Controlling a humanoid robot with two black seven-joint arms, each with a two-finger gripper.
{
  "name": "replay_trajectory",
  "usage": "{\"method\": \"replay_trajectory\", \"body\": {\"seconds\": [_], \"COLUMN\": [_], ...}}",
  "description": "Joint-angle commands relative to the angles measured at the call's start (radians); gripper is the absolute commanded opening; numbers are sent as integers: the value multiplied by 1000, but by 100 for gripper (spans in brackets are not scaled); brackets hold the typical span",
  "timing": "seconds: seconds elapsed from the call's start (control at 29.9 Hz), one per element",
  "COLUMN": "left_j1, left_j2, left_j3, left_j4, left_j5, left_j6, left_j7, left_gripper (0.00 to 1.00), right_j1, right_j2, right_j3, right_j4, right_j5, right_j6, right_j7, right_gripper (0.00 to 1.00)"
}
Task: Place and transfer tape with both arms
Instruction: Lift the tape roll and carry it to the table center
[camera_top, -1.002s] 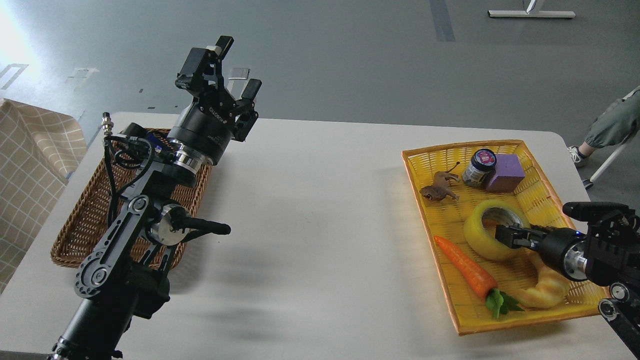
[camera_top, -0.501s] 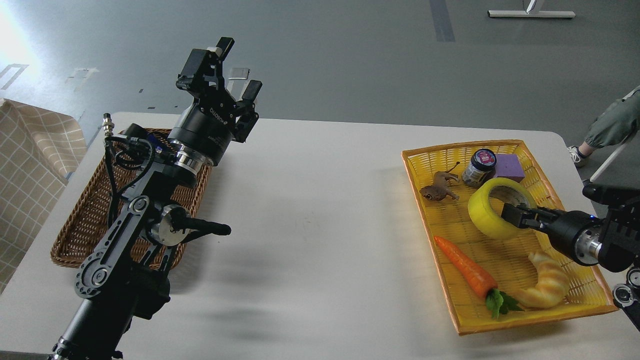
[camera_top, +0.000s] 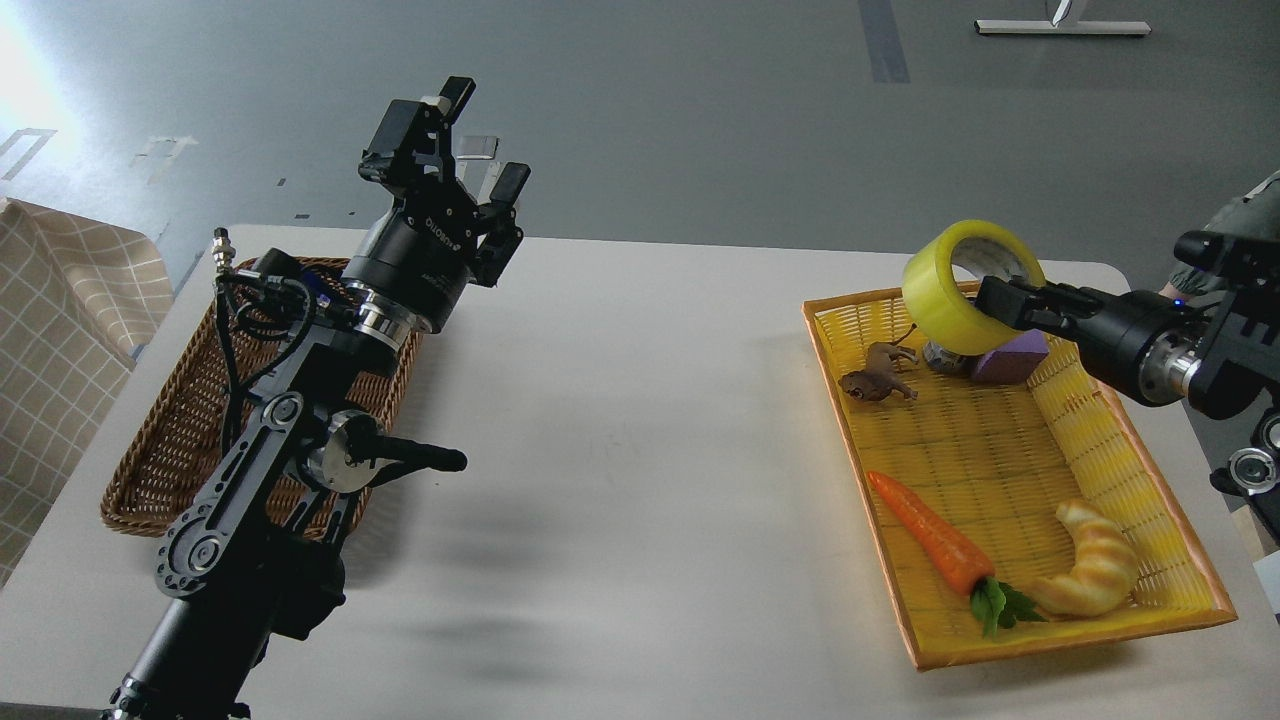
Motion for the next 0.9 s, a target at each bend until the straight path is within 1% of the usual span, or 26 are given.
{"method": "replay_trajectory", "body": {"seconds": [0.0, 0.13, 0.3, 0.33, 0.43, 0.63, 0.87], "left_j1": [6, 6, 10, 13, 13, 13, 13], "left_j2": [-6, -18, -21, -22, -22, -22, -21], "left_j3": [-2, -2, -2, -2, -2, -4, -4], "left_j4": [0, 0, 0, 0, 0, 0, -2], "left_j5": [-2, -2, -2, 0, 0, -2, -3], "left_j6": [0, 0, 2, 2, 6, 14, 14], "left_j7": [3, 1, 1, 3, 1, 1, 1], "left_gripper": [98, 98, 98, 98, 98, 98, 98], "right_j1": [120, 192, 221, 224, 224, 244, 275], "right_j2": [34, 95, 184, 212, 282, 387, 458], "right_j3": [-106, -198, -279, -298, -330, -375, -422], "right_j4": [-13, -25, -60, -73, -103, -177, -255], "right_j5": [-1, -1, -11, -11, -21, -60, -69], "right_j6": [0, 0, 0, 0, 0, 0, 0], "right_j7": [0, -9, -14, -15, -20, -32, -34], "right_gripper": [9, 9, 8, 6, 5, 5, 4]}}
